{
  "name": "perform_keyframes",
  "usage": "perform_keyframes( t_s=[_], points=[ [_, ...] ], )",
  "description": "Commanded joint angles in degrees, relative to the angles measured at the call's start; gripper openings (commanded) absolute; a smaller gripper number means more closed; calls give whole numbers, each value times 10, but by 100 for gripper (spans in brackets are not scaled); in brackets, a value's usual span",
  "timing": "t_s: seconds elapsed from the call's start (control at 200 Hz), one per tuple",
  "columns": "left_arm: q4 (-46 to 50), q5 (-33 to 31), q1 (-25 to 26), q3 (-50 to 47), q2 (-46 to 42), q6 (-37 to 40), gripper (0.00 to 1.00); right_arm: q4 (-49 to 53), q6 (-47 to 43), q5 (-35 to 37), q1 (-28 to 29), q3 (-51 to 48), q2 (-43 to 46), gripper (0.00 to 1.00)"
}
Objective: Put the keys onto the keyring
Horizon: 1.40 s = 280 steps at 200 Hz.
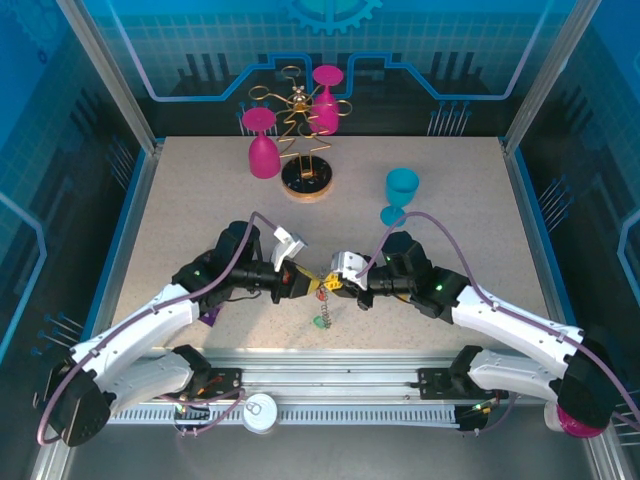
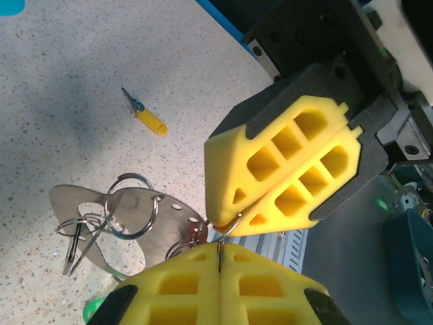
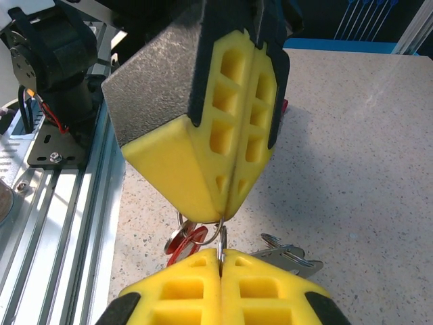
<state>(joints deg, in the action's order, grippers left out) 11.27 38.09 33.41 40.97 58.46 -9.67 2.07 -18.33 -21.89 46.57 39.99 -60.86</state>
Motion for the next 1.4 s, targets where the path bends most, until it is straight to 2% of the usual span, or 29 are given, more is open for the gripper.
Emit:
perform_keyframes(
  t_s=[0.0, 0.26, 0.37, 0.45, 0.49, 0.6, 0.74, 0.81, 0.886, 1.021, 1.161, 1.396],
  points=[
    [-18, 12, -14, -12, 4, -26, 0, -19, -8, -14, 10, -3, 17, 0],
    [-25, 17, -23, -15, 13, -47, 0, -28, -1, -8, 10, -8, 24, 0],
    [-25, 17, -24, -14, 17, -55, 17, -32, 2, -6, 10, -9, 26, 0],
    [-22, 11, -24, -14, 13, -56, 40, -36, 6, -3, 10, -9, 27, 0],
    [-17, 6, -24, -14, 9, -56, 48, -36, 7, -1, 10, -11, 28, 0],
    [4, -12, -26, -11, -15, -35, 57, -41, 9, 7, 10, -12, 29, 0],
    [36, -65, -25, -2, -67, 45, 66, -47, 13, 8, 10, -14, 27, 0],
    [46, -77, -25, -1, -84, 111, 65, -52, 15, 4, 10, -15, 27, 0],
    [64, -57, -21, -1, -92, 227, 61, -54, 16, 1, 10, -14, 27, 0],
    [101, -64, -7, 21, -76, 379, 56, -49, 16, -4, 10, -13, 29, 0],
    [86, -62, 2, 45, -44, 442, 53, -47, 15, -14, 9, -13, 29, 0],
    [87, -32, 18, 75, 1, 488, 48, -36, 11, -18, 12, -6, 27, 0]
  ],
)
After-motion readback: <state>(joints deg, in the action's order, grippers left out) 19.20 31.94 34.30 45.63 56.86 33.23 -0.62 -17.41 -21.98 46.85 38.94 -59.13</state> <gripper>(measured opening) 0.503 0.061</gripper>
